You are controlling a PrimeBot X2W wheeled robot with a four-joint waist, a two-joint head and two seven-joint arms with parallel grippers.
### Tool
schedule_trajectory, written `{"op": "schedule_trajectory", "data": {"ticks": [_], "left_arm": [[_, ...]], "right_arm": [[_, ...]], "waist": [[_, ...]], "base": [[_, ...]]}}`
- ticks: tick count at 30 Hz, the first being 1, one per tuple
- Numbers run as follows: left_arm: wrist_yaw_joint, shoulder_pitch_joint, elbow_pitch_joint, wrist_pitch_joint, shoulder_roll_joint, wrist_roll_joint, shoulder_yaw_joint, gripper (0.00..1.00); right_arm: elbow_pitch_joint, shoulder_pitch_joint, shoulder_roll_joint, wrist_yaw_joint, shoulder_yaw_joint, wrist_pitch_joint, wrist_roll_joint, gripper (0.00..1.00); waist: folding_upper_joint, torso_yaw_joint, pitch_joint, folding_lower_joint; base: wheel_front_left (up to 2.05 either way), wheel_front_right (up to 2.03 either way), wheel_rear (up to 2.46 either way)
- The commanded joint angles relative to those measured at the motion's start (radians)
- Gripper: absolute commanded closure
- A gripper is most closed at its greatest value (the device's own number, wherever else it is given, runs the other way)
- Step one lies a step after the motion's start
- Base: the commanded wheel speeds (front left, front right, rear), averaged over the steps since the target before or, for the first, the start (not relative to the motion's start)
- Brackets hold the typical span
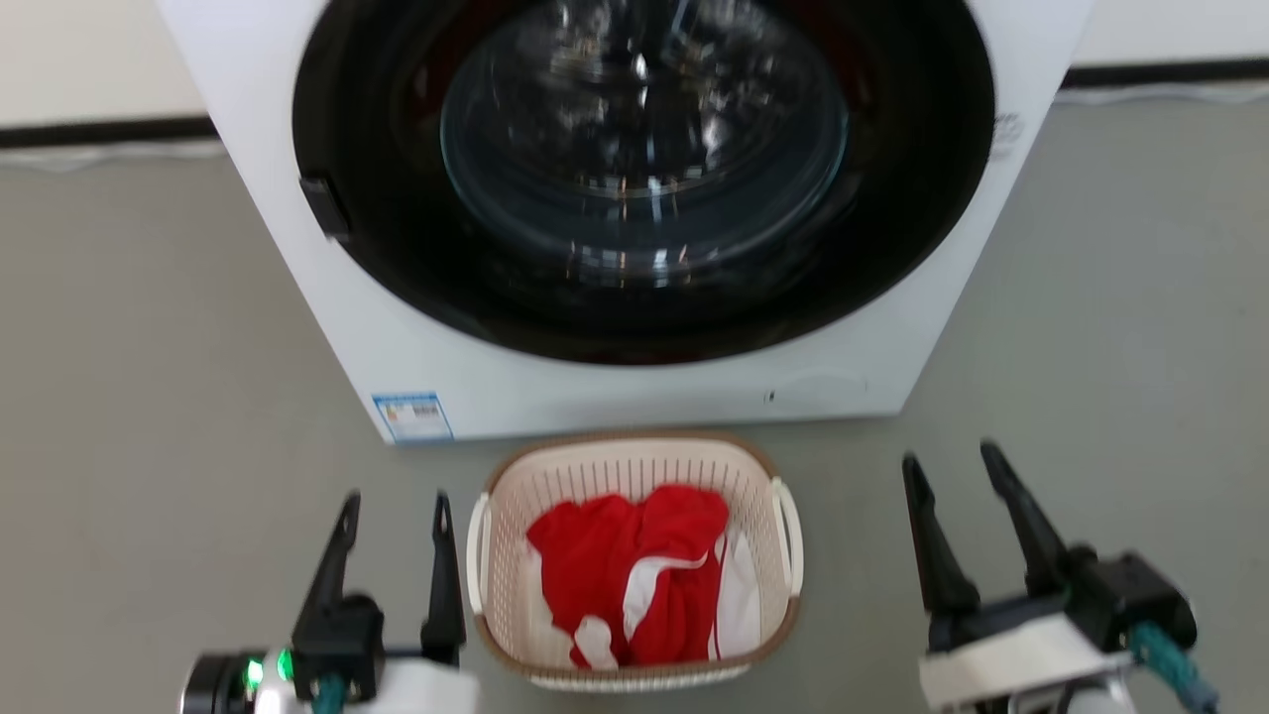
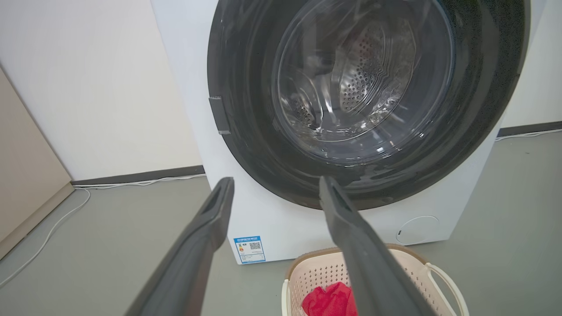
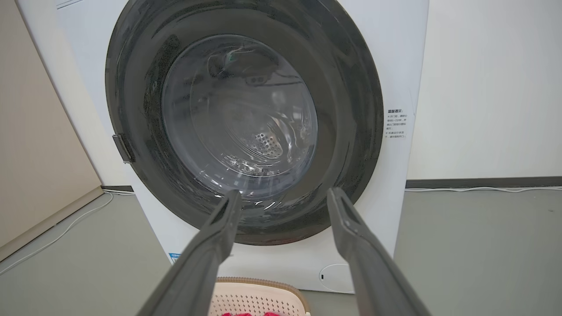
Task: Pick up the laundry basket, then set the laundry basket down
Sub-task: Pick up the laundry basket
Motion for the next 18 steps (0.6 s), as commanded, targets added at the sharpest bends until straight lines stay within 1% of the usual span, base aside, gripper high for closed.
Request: {"op": "schedule_trajectory", "data": {"ticks": [1, 7, 12, 13, 14, 15, 16, 18], "left_arm": [[-0.011, -0.077, -0.014, -0.006, -0.004, -0.017, 0.042, 0.00], [-0.049, -0.210, 0.059, -0.006, -0.024, -0.029, 0.066, 0.00], [-0.080, -0.333, 0.149, -0.006, -0.044, -0.051, 0.095, 0.00], [-0.088, -0.357, 0.170, -0.006, -0.046, -0.053, 0.101, 0.00], [-0.088, -0.357, 0.170, -0.006, -0.046, -0.053, 0.101, 0.00], [-0.106, -0.403, 0.212, -0.006, -0.052, -0.064, 0.116, 0.00], [-0.106, -0.403, 0.212, -0.006, -0.052, -0.064, 0.116, 0.00], [-0.120, -0.442, 0.252, -0.006, -0.056, -0.066, 0.125, 0.00]], "right_arm": [[-0.010, -0.066, -0.008, 0.007, 0.022, -0.011, -0.008, 0.00], [0.055, -0.196, -0.008, 0.007, 0.006, -0.011, -0.015, 0.00], [0.127, -0.313, -0.008, 0.007, -0.012, -0.011, -0.015, 0.00], [0.144, -0.336, -0.008, 0.007, -0.016, -0.011, -0.011, 0.00], [0.144, -0.336, -0.008, 0.007, -0.016, -0.011, -0.011, 0.00], [0.180, -0.379, -0.008, 0.007, -0.021, -0.011, -0.012, 0.00], [0.180, -0.379, -0.008, 0.007, -0.021, -0.011, -0.012, 0.00], [0.212, -0.416, -0.008, 0.007, -0.025, -0.011, -0.018, 0.00]], "waist": [[0.0000, 0.009, 0.069, 0.0000], [0.0000, 0.023, 0.226, 0.0000], [0.0000, 0.033, 0.352, 0.0000], [0.0000, 0.035, 0.374, 0.0000], [0.0000, 0.035, 0.374, 0.0000], [0.0000, 0.038, 0.417, 0.0000], [0.0000, 0.038, 0.417, 0.0000], [0.0000, 0.043, 0.455, 0.0000]], "base": [[0.00, 0.00, 0.00], [0.00, 0.00, 0.00], [0.00, 0.00, 0.00], [0.00, 0.00, 0.00], [0.00, 0.00, 0.00], [0.00, 0.00, 0.00], [0.00, 0.00, 0.00], [0.00, 0.00, 0.00]]}}
